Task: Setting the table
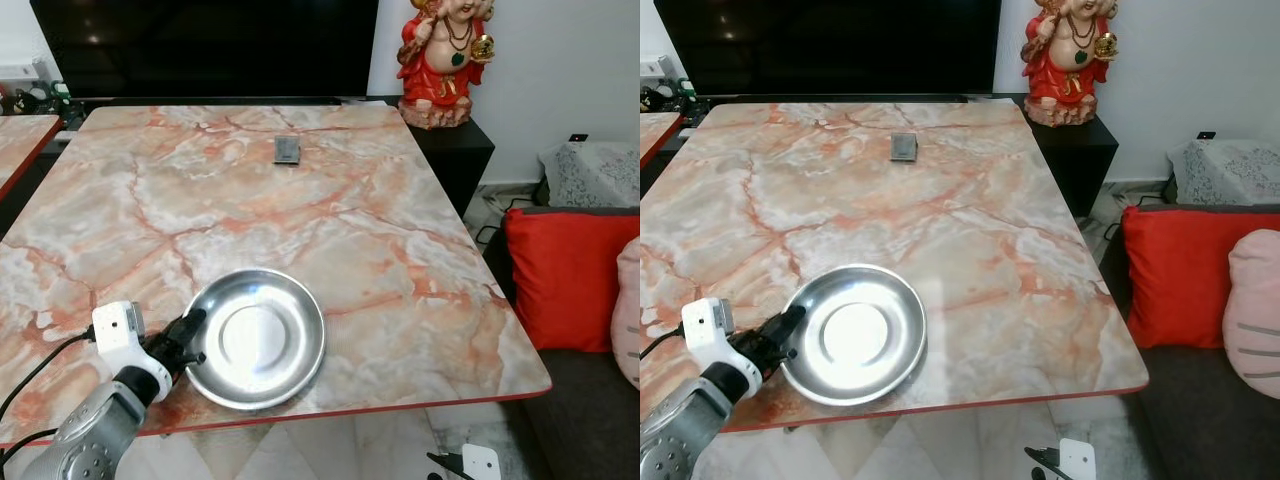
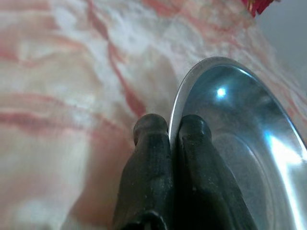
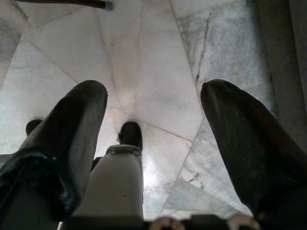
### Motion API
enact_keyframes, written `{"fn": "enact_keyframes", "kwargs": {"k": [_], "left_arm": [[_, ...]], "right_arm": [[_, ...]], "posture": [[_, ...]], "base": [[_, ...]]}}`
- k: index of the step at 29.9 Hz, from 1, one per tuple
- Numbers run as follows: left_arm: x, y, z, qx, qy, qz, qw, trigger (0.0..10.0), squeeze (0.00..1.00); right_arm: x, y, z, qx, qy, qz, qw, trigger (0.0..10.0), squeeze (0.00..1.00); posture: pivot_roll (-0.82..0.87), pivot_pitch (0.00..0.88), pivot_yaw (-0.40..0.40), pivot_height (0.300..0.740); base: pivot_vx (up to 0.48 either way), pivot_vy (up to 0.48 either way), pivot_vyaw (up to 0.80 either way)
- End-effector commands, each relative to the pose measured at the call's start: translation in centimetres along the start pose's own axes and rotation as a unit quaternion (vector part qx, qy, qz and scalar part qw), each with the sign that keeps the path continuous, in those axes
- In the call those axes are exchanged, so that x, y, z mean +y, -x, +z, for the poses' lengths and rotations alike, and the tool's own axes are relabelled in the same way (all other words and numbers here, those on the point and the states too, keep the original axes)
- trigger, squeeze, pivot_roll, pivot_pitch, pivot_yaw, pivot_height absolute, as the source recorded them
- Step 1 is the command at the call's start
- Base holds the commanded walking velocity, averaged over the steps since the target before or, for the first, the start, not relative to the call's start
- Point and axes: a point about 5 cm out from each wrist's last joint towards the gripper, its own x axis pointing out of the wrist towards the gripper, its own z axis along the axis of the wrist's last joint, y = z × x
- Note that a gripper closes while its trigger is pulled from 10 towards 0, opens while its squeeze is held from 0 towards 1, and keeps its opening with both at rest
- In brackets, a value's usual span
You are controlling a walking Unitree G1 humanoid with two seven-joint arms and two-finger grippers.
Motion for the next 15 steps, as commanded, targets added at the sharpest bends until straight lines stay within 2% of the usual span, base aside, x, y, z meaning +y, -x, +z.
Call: {"fn": "enact_keyframes", "kwargs": {"k": [1, 6, 7, 8, 9, 11, 12, 15], "left_arm": [[0.21, 0.28, -0.52, 0.019, -0.009, 0.007, 1.000, 10.0, 0.00], [0.20, 0.38, -0.51, 0.016, -0.009, 0.012, 1.000, 10.0, 0.00], [0.14, 0.39, -0.62, 0.017, -0.007, 0.013, 1.000, 10.0, 0.16], [0.14, 0.39, -0.62, 0.017, -0.007, 0.013, 1.000, 10.0, 0.16], [0.10, 0.38, -0.73, 0.019, -0.007, 0.015, 1.000, 10.0, 0.53], [0.13, 0.37, -0.82, 0.022, -0.007, 0.019, 1.000, 10.0, 0.53], [0.23, 0.38, -0.88, 0.024, -0.008, 0.024, 0.999, 10.0, 0.72], [0.27, 0.42, -0.85, 0.023, -0.009, 0.024, 0.999, 10.0, 0.71]], "right_arm": [[-0.04, 0.10, -0.61, 0.013, 0.003, 0.000, 1.000, 10.0, 0.00], [-0.19, 0.14, -0.80, 0.017, 0.004, 0.000, 1.000, 10.0, 0.00], [-0.43, 0.18, -0.92, 0.018, 0.004, -0.001, 1.000, 10.0, 0.00], [-0.43, 0.18, -0.92, 0.018, 0.004, -0.001, 1.000, 10.0, 0.00], [-0.64, 0.20, -0.98, 0.019, 0.004, -0.003, 1.000, 10.0, 0.00], [-0.78, 0.22, -1.01, 0.020, 0.003, -0.004, 1.000, 10.0, 0.00], [-0.89, 0.23, -1.04, 0.020, 0.002, -0.005, 1.000, 10.0, 0.00], [-0.99, 0.25, -1.08, 0.021, 0.001, -0.006, 1.000, 10.0, 0.00]], "posture": [[0.13, 0.108, -0.047, 0.740], [0.13, 0.104, -0.047, 0.740], [0.13, 0.104, -0.047, 0.740], [0.13, 0.104, -0.047, 0.740], [0.13, 0.103, -0.048, 0.740], [0.13, 0.103, -0.047, 0.740], [0.13, 0.103, -0.047, 0.740], [0.13, 0.104, -0.047, 0.740]], "base": [[0.000, 0.000, 0.00], [0.000, 0.000, 0.00], [0.000, 0.000, 0.00], [0.000, 0.000, 0.00], [0.000, 0.000, 0.00], [0.000, 0.000, 0.00], [0.000, 0.000, 0.00], [0.000, 0.000, 0.00]]}}
